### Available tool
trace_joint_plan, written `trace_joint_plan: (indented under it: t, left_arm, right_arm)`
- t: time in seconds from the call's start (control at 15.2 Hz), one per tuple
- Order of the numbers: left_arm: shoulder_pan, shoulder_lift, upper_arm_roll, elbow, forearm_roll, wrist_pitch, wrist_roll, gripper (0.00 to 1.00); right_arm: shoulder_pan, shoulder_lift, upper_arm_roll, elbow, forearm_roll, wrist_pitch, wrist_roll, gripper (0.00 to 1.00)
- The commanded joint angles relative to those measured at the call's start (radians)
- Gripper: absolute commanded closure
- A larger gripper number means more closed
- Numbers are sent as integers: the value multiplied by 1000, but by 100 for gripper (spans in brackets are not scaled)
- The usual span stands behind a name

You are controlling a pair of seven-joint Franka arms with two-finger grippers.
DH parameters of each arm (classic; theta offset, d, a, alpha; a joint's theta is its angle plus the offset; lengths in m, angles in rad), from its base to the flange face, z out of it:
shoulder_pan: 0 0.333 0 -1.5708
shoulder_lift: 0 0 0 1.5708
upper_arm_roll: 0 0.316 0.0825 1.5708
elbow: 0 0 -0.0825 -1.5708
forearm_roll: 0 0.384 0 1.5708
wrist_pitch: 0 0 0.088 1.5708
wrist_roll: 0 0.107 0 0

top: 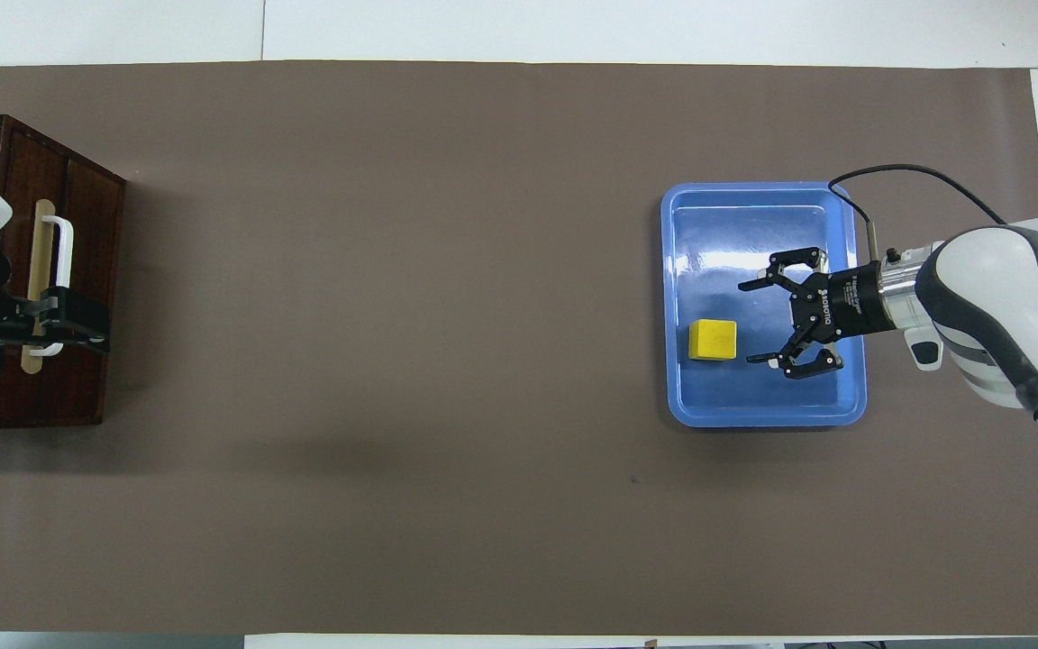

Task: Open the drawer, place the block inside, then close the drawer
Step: 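Move the open right gripper over the yellow cube in the tray, then close the right gripper on the cube while the left gripper pulls the drawer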

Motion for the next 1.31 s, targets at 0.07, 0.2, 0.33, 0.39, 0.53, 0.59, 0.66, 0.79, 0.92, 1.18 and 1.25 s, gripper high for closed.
trace_joint_plan:
  t: [0.07,0.2,0.33,0.39,0.53,0.59,0.66,0.79,0.92,1.18,1.25]
  left_arm:
    - [8,-21,0,-14,-16,13,3,0]
    - [8,-21,0,-14,-16,13,3,0]
    - [8,-21,0,-14,-16,13,3,0]
    - [8,-23,0,-14,-16,13,3,0]
    - [8,-18,0,-8,-16,28,3,0]
    - [8,-18,0,-5,-16,46,3,0]
    - [8,-17,0,-1,-16,62,3,0]
    - [9,-20,0,2,-16,73,5,0]
    - [-3,-21,-2,2,-16,71,3,0]
    - [2,-15,-2,-60,1,288,25,0]
    - [-1,-2,-2,-65,44,316,26,0]
  right_arm:
    - [0,-5,6,-26,30,17,-49,0]
    - [13,-13,8,-62,32,53,-89,0]
    - [24,-22,8,-94,44,60,-126,0]
    - [23,-25,8,-105,52,60,-143,0]
    - [24,-30,8,-116,58,65,-155,0]
    - [24,-30,8,-121,58,79,-160,0]
    - [26,-32,8,-128,58,86,-169,0]
    - [26,-32,8,-138,58,102,-187,0]
    - [24,-32,8,-138,58,103,-189,0]
    - [24,-32,8,-138,60,105,-189,0]
    - [24,-32,8,-138,60,105,-189,0]
